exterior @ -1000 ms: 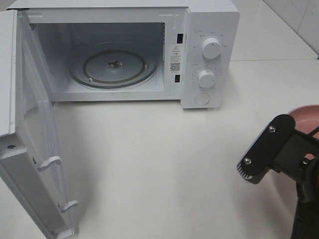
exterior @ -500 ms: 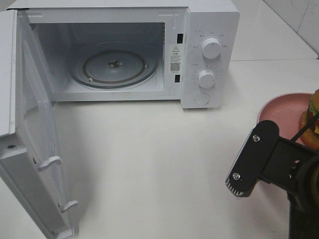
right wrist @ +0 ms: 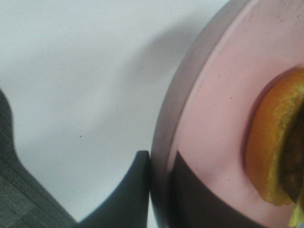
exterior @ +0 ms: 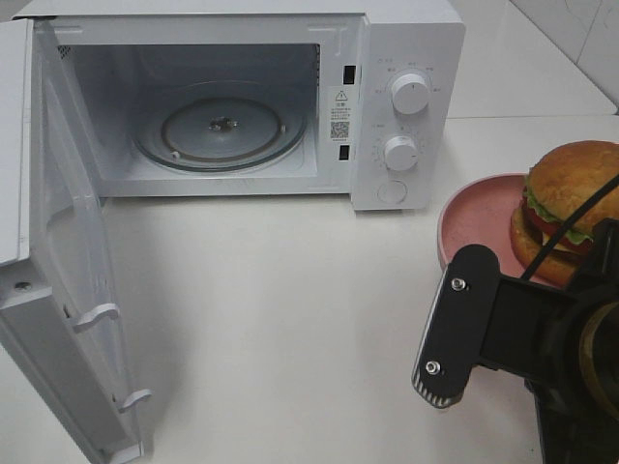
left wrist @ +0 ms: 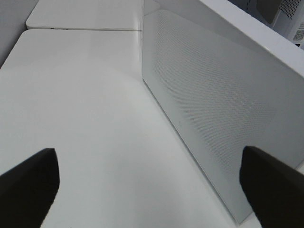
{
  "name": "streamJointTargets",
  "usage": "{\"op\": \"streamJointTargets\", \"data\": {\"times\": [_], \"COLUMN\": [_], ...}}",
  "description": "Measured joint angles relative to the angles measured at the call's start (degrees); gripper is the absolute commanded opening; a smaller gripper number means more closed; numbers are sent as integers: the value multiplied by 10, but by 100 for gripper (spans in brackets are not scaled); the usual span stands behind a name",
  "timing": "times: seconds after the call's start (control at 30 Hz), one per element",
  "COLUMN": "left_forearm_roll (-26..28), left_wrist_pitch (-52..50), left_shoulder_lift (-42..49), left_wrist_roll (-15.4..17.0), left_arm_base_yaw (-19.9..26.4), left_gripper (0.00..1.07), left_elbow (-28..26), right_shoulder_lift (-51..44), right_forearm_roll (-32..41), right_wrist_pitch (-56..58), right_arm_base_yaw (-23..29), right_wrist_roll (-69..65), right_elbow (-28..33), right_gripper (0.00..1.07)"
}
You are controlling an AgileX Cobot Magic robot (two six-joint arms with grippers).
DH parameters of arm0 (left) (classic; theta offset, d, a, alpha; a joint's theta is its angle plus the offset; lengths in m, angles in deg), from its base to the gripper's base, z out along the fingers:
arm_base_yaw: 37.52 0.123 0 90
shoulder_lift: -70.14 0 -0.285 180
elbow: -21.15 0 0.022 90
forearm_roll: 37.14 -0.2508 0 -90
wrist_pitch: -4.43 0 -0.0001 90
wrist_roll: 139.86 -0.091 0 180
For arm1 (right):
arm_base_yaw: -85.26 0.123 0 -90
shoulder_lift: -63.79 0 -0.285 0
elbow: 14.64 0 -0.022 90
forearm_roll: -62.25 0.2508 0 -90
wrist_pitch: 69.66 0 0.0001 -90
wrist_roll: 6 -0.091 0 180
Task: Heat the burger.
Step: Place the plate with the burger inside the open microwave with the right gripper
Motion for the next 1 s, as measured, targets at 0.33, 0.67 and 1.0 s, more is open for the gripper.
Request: {"op": "streamJointTargets", "data": {"times": [0.33, 0.67, 1.0], "left_forearm_roll": [0, 0, 0], "left_wrist_pitch": [0, 0, 0], "left_shoulder_lift": [0, 0, 0], "left_wrist_roll": [0, 0, 0], "left_arm_base_yaw": [0, 0, 0], "left_gripper": [98, 98, 98], "left_elbow": [0, 0, 0], "right_shoulder_lift": [0, 0, 0], "right_forearm_roll": [-37, -53, -56], "right_wrist_pitch": [-40, -61, -103], "right_arm_base_yaw": [0, 0, 0], "right_wrist_roll": [15, 89, 167], "right_elbow": [0, 1, 2], "right_gripper": [1, 0, 0]}}
